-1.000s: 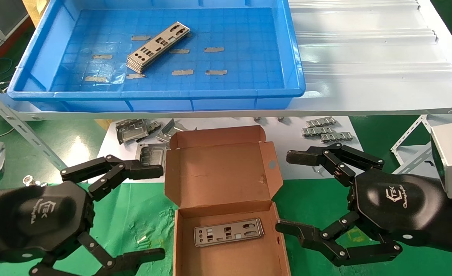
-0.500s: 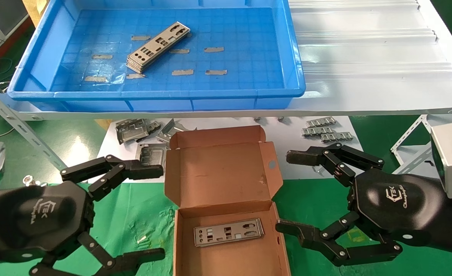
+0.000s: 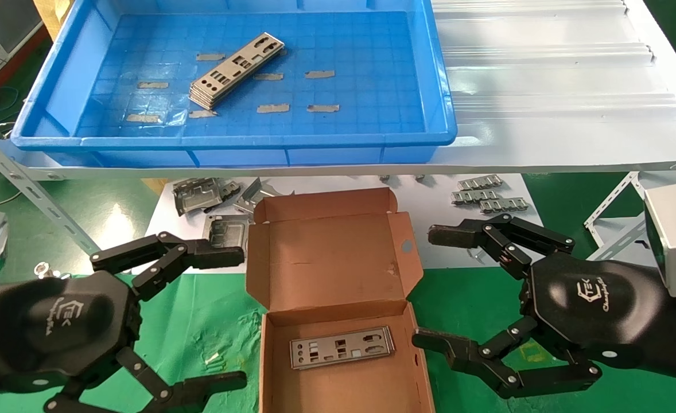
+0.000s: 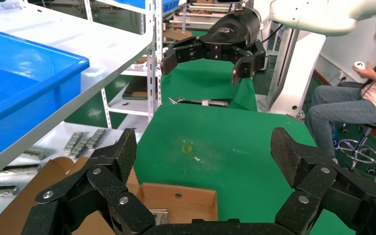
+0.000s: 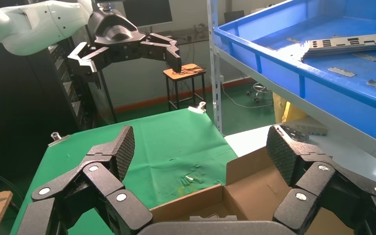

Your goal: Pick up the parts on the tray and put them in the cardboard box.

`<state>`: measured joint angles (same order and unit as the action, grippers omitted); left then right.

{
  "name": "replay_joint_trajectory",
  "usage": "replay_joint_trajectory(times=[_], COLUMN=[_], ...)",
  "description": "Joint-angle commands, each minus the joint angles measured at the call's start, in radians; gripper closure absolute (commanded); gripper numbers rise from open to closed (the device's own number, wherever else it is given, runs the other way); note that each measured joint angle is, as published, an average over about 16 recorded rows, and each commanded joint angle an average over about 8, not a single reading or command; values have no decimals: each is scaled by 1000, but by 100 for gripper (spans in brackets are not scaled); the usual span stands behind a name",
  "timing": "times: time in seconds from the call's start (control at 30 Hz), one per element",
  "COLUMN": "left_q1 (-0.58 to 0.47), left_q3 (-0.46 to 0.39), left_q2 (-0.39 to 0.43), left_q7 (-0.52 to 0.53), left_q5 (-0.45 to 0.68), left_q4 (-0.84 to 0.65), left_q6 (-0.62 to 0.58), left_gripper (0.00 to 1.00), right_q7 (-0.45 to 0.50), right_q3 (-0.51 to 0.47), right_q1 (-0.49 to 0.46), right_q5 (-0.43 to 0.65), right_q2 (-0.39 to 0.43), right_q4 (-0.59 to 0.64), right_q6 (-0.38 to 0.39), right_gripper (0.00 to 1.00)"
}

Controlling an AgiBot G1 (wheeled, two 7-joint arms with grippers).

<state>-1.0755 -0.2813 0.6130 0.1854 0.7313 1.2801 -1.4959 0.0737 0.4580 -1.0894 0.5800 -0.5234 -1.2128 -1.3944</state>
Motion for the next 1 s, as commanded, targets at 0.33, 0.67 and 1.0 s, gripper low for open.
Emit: replay_joint_trajectory(times=[0.33,0.67,1.0], left_q1=[0,0,0], left_q3=[0,0,0], left_q2=[0,0,0], left_q7=[0,0,0], left_q5=[0,0,0], left_q4=[0,0,0], left_q6=[0,0,0], left_gripper=[0,0,0], right_q7=[0,0,0], right_q3=[0,0,0], right_q1=[0,0,0], right_q5=[0,0,0], right_q2=[0,0,0], right_q4=[0,0,0], right_q6=[0,0,0], right_gripper=[78,100,100])
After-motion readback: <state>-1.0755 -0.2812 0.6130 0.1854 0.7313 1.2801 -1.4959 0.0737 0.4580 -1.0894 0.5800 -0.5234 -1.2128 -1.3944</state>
